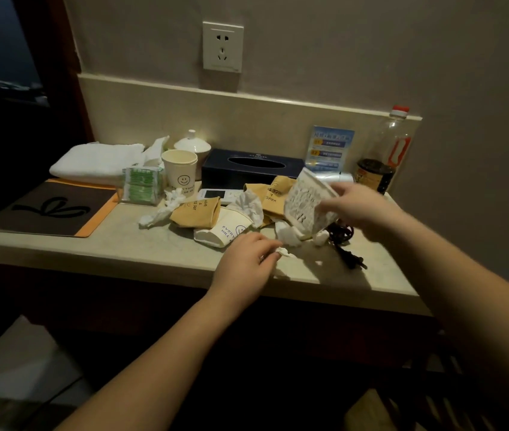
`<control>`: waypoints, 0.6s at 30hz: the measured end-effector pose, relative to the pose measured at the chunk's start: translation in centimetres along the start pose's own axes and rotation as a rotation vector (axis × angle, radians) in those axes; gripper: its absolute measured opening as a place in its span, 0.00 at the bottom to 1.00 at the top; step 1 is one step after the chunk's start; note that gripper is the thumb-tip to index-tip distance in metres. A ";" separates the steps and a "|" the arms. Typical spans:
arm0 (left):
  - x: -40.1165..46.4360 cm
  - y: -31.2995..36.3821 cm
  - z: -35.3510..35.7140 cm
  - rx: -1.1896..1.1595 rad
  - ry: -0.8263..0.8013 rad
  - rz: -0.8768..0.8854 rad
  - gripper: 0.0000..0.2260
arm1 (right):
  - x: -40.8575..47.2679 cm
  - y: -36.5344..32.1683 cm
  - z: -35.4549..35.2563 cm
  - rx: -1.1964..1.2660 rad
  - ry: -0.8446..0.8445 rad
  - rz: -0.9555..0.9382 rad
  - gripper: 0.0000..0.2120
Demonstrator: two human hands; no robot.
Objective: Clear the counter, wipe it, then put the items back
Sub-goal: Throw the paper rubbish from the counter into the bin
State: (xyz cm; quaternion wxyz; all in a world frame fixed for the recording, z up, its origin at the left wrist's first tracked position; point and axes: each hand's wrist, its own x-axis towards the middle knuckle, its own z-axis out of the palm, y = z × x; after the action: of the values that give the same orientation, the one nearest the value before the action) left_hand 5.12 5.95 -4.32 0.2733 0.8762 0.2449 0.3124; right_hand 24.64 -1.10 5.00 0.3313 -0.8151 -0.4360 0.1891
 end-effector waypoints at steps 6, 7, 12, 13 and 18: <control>-1.9 -2.3 -6.4 -0.134 0.291 -0.164 0.10 | 4.2 -0.8 -2.2 0.157 -0.134 -0.038 0.09; -1.7 -3.3 -7.6 -0.148 0.347 -0.232 0.09 | 4.9 -0.7 -1.9 0.103 -0.146 -0.043 0.12; 0.7 -8.2 -11.6 0.100 0.280 -0.448 0.05 | 7.6 -0.7 -0.5 0.037 -0.220 -0.020 0.12; 1.1 -9.0 -11.9 0.154 0.229 -0.481 0.05 | 8.1 -0.7 -0.3 0.045 -0.245 -0.009 0.13; 2.2 -10.6 -12.0 0.208 0.068 -0.543 0.04 | 9.3 -0.8 0.5 0.032 -0.258 0.002 0.12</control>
State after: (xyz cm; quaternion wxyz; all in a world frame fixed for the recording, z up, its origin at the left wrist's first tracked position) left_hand -4.28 18.92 -2.22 0.2473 0.7910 0.5103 0.2299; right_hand 28.94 7.16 5.02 0.2851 -0.7790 -0.4711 0.2999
